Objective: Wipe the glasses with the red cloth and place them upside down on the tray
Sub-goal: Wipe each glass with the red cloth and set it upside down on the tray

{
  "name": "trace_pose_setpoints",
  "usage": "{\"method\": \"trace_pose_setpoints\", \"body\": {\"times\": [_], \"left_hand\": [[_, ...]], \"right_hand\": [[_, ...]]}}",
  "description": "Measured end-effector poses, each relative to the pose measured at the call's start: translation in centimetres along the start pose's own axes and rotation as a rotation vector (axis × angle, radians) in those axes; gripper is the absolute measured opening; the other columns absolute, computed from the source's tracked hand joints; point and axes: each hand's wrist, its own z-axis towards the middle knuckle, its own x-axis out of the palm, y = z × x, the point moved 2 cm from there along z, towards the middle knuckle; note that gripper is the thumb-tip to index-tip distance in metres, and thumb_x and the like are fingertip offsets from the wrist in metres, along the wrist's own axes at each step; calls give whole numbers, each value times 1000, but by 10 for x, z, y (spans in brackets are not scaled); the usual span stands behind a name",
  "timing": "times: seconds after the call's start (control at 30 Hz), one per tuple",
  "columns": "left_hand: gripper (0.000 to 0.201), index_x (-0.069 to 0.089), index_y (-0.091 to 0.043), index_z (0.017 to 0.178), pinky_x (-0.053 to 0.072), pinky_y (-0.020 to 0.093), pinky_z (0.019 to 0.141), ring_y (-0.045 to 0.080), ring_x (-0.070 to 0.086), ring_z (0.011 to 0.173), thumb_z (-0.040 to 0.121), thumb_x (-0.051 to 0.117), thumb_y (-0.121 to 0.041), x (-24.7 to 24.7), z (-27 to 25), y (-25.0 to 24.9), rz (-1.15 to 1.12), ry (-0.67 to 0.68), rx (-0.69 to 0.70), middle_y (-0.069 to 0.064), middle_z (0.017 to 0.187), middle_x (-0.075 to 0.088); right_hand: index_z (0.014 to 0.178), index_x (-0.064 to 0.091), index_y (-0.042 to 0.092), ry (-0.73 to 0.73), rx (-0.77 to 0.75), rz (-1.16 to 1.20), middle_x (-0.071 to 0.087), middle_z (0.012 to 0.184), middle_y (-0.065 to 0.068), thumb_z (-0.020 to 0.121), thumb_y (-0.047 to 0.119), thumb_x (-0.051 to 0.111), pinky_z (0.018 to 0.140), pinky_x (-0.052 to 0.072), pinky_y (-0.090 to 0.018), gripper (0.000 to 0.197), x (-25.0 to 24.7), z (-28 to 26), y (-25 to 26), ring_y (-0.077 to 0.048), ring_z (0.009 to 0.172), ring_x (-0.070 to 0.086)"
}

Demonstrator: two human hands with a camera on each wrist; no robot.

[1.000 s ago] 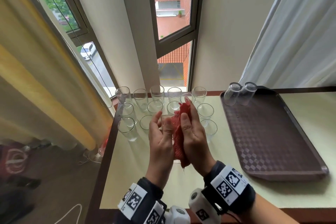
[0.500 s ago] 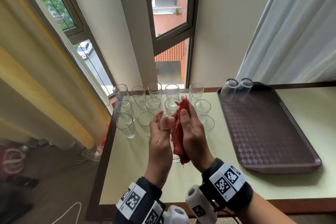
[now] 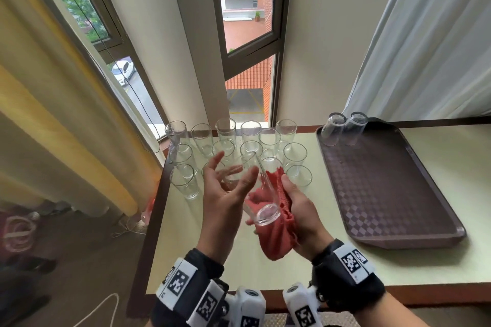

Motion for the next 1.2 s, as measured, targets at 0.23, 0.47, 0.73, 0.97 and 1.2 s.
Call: {"method": "trace_pose_setpoints", "body": {"times": [0.23, 0.47, 0.73, 0.97, 1.2], "left_hand": [[76, 43, -38, 134, 54, 16, 64, 8, 68, 91, 71, 84, -41, -1, -11, 3, 65, 86, -46, 1, 120, 58], [67, 58, -24, 112, 57, 24, 60, 11, 70, 75, 57, 70, -61, 4, -11, 10, 76, 135, -220, 2, 103, 67], [30, 58, -21, 87, 50, 28, 47, 18, 64, 60, 74, 64, -48, 9, -4, 2, 43, -19, -73, 9, 82, 66], [17, 58, -30, 75, 49, 30, 47, 21, 64, 60, 73, 66, -45, 13, 5, -3, 74, -25, -76, 3, 74, 67], [36, 56, -33, 87, 59, 42, 61, 12, 67, 74, 71, 59, -65, 13, 10, -6, 437, -38, 101, -5, 88, 67]], "right_hand": [[125, 59, 9, 69, 83, 144, 63, 113, -22, 96, 58, 40, 64, 52, -39, 60, -2, -3, 7, -35, 74, 65], [107, 68, 14, -150, -598, -384, 62, 86, -17, 84, 36, 65, 57, 54, -40, 32, 5, -8, 21, -30, 63, 58], [85, 68, 4, -187, -1041, -709, 64, 76, 0, 88, 22, 65, 59, 53, -41, 19, 13, -11, 25, -19, 66, 61], [78, 68, 10, -342, -925, -680, 66, 68, -4, 95, 25, 62, 61, 53, -35, 23, 18, -6, 29, -19, 61, 62], [77, 65, 9, -370, -701, -380, 65, 69, -4, 95, 18, 59, 64, 50, -30, 21, 14, 8, 26, -20, 66, 61]]}}
